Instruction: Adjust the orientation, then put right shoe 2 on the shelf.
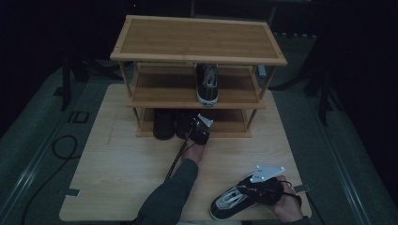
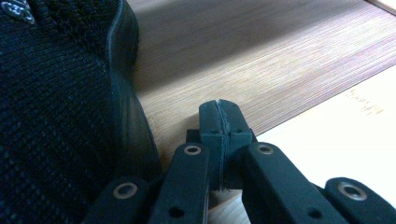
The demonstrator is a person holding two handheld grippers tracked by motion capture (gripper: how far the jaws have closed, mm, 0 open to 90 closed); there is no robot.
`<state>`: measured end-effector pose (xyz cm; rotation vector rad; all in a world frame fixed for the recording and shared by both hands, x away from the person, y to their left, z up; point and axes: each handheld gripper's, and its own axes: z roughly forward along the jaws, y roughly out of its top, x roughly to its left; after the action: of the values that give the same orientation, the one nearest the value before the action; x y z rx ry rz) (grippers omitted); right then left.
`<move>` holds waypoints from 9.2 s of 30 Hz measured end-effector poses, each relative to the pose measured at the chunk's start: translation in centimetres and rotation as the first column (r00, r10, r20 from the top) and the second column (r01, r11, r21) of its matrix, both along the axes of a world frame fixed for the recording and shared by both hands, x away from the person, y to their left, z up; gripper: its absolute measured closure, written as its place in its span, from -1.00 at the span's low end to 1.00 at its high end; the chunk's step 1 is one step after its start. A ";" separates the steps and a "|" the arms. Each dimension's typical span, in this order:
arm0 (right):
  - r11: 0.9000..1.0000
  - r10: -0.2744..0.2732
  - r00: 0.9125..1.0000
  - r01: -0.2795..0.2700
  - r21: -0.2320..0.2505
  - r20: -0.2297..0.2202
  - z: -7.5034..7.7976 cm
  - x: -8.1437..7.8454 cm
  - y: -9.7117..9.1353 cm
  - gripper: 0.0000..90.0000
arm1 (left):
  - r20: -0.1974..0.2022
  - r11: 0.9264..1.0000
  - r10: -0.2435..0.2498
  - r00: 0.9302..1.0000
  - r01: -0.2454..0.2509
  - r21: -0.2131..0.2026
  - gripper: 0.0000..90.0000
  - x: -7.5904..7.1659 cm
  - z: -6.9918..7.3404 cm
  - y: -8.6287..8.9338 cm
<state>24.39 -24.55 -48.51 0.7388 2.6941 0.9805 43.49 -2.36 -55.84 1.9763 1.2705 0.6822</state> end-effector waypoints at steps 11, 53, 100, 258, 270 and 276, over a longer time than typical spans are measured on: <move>0.999 -0.038 0.999 0.038 0.008 0.030 0.5 2.2 -0.7 0.85 | 0.001 1.000 0.000 1.000 0.000 -0.001 0.99 0.0 0.0 0.0; 0.978 -0.162 0.986 0.154 0.141 0.044 2.5 7.9 -1.3 0.98 | 0.001 1.000 -0.007 1.000 0.007 0.002 0.98 0.0 0.0 0.1; 0.926 -0.376 0.924 0.373 -0.051 -0.065 -3.6 8.0 -4.7 1.00 | 0.002 1.000 -0.005 1.000 0.005 0.003 0.98 0.0 0.0 0.1; 0.938 -0.296 0.955 0.293 0.187 -0.012 8.9 8.0 -4.1 0.96 | 0.002 1.000 -0.005 1.000 0.005 0.007 0.98 0.0 0.0 0.1; 0.946 -0.262 0.965 0.258 0.196 -0.007 10.3 8.3 -4.0 0.96 | 0.005 1.000 -0.002 1.000 0.002 0.001 0.98 0.0 0.0 0.0; 0.949 -0.243 0.970 0.239 0.205 -0.005 11.1 8.4 -3.8 0.96 | 0.005 1.000 -0.002 1.000 0.002 0.002 0.98 0.0 0.0 0.0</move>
<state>32.80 -28.34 -37.36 1.0619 2.4334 1.2032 43.50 -2.35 -55.86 1.9757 1.2657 0.6869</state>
